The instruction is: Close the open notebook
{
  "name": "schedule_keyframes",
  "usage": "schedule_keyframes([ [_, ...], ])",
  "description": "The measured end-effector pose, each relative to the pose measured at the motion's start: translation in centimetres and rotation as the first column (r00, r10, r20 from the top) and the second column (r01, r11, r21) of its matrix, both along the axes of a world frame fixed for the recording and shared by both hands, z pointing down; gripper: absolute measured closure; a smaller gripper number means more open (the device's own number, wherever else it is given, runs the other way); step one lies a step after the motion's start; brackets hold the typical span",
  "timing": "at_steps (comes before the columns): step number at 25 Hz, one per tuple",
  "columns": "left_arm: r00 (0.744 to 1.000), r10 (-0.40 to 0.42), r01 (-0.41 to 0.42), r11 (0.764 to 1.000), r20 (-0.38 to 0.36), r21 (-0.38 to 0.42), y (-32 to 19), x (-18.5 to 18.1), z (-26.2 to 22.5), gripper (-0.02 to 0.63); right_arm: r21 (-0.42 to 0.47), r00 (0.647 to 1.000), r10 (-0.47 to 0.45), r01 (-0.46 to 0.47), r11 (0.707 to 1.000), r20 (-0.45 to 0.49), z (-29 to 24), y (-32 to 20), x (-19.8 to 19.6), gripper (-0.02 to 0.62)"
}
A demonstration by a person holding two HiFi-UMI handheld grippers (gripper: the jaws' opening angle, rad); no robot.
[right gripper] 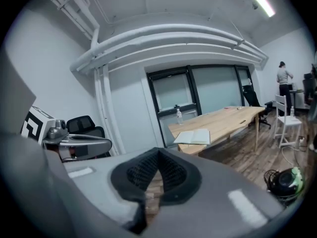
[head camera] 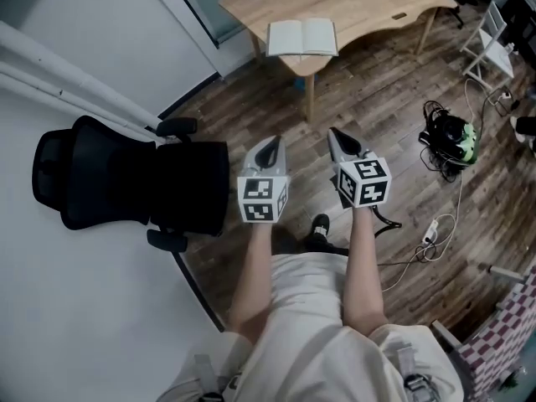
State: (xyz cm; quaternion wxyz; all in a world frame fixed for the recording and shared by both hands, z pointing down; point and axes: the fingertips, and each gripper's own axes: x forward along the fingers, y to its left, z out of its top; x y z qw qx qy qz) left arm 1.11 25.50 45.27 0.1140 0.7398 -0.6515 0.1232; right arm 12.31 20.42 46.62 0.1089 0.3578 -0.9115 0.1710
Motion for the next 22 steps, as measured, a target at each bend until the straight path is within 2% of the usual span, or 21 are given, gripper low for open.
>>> schedule_keyframes([
  [6,0.998,-0.051,0.051,0.999,-0.042,0.002,0.7,-1.2,1.2,0.600,0.034,0.994,-0.108,0.109,0.993,-0.021,1.0,0.4,-1.2,0.598],
  [10,0.986,-0.043,0.047,0.999,-0.162,0.019,-0.1,-3.0,1.7,0.600,-0.031,0.995,-0.056,0.058,0.998,0.082,1.5,-1.0,-0.7,0.597],
  [17,0.988,-0.053,0.056,0.998,-0.146,0.015,-2.5,-3.9,2.4,0.598,-0.075,0.998,-0.005,0.010,0.997,0.064,3.0,-4.8,0.9,0.597],
  [22,0.981,-0.041,0.051,0.997,-0.190,0.052,-5.2,-3.9,2.0,0.599,-0.098,0.999,-0.015,0.019,0.995,0.048,3.0,-6.9,-0.3,0.597],
])
